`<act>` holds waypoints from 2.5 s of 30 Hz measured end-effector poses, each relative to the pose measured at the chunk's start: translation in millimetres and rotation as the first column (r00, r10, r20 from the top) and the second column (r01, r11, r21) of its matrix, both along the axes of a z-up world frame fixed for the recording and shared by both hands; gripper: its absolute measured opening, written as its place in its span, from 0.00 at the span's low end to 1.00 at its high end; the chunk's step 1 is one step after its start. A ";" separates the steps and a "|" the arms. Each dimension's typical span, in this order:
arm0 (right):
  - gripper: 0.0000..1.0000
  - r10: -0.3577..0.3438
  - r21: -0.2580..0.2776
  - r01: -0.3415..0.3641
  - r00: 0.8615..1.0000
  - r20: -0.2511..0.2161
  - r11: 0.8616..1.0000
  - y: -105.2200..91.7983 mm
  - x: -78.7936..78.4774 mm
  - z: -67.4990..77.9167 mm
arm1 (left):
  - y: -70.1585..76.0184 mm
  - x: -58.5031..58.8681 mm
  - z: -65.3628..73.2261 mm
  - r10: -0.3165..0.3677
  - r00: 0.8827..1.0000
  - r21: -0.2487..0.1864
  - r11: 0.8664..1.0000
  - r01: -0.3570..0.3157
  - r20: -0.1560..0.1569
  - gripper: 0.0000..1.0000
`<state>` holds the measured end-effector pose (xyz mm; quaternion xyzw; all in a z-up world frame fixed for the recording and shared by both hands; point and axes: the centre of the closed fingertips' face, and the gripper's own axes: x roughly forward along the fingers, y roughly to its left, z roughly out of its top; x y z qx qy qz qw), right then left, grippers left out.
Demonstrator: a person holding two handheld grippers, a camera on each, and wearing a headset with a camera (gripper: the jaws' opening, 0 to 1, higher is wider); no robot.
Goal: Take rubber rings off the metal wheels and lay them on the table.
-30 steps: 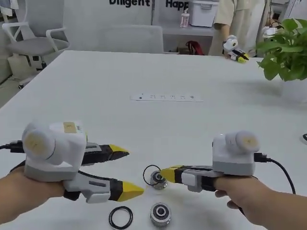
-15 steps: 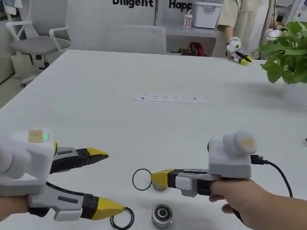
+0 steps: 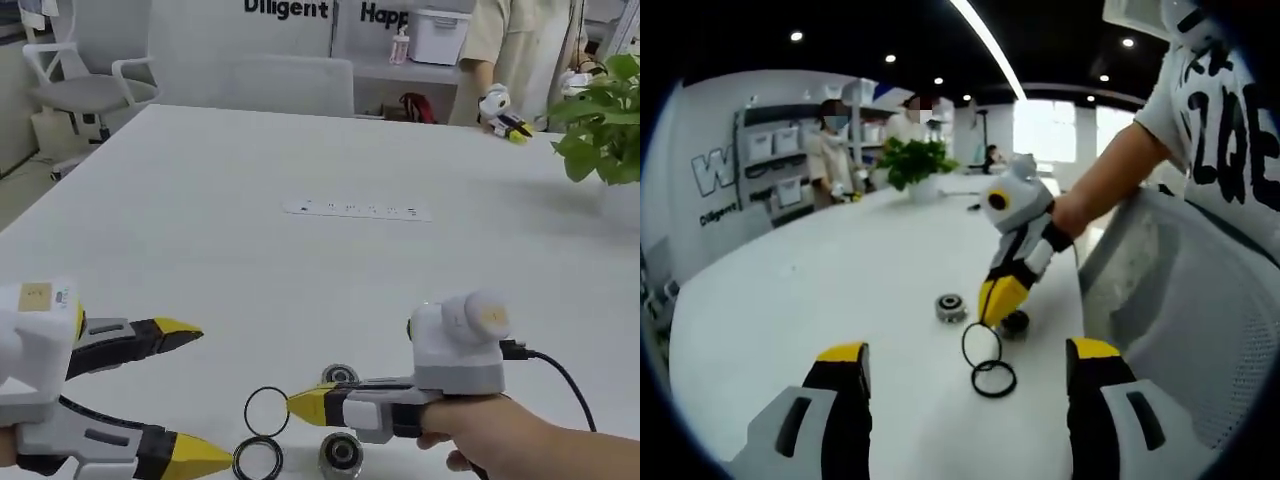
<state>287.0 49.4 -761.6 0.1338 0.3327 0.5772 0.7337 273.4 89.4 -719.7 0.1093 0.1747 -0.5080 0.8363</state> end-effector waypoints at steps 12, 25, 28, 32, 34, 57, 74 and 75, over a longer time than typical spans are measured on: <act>0.00 0.063 -0.082 -0.064 0.998 -0.008 0.995 8.8 -17.3 -20.6 | 8.4 -3.3 -5.2 0.025 1.000 -0.005 1.000 -0.025 -0.017 0.81; 0.09 0.079 -0.150 -0.063 0.992 0.097 0.987 6.5 -12.5 -27.6 | 11.0 -5.6 -7.9 0.032 0.999 0.001 0.999 -0.032 -0.027 0.81; 0.12 0.078 -0.146 -0.062 0.991 0.106 0.987 5.5 -11.4 -25.0 | 10.2 -6.5 -8.0 0.029 0.999 0.000 1.000 -0.029 -0.032 0.81; 0.16 0.072 -0.132 -0.056 0.990 0.122 0.990 3.7 -9.4 -17.1 | 8.0 -7.3 -5.7 0.024 0.999 -0.004 1.000 -0.024 -0.032 0.81; 0.19 0.070 -0.128 -0.052 0.988 0.139 0.990 2.3 -8.0 -13.1 | 7.0 -7.6 -4.9 0.022 0.999 -0.004 1.000 -0.022 -0.032 0.81; 0.50 0.023 -0.124 0.024 0.930 0.366 0.992 -62.2 2.0 36.5 | 2.7 -6.0 10.2 0.018 1.000 -0.016 1.000 -0.019 -0.016 0.84; 0.78 0.036 -0.222 0.087 0.867 0.497 0.971 -116.3 -0.4 34.3 | 6.2 -6.4 10.7 0.021 1.000 0.005 1.000 -0.021 -0.010 0.86; 0.79 0.037 -0.229 0.090 0.866 0.499 0.969 -119.2 -0.9 32.9 | 6.3 -6.5 10.7 0.022 1.000 0.005 1.000 -0.022 -0.010 0.87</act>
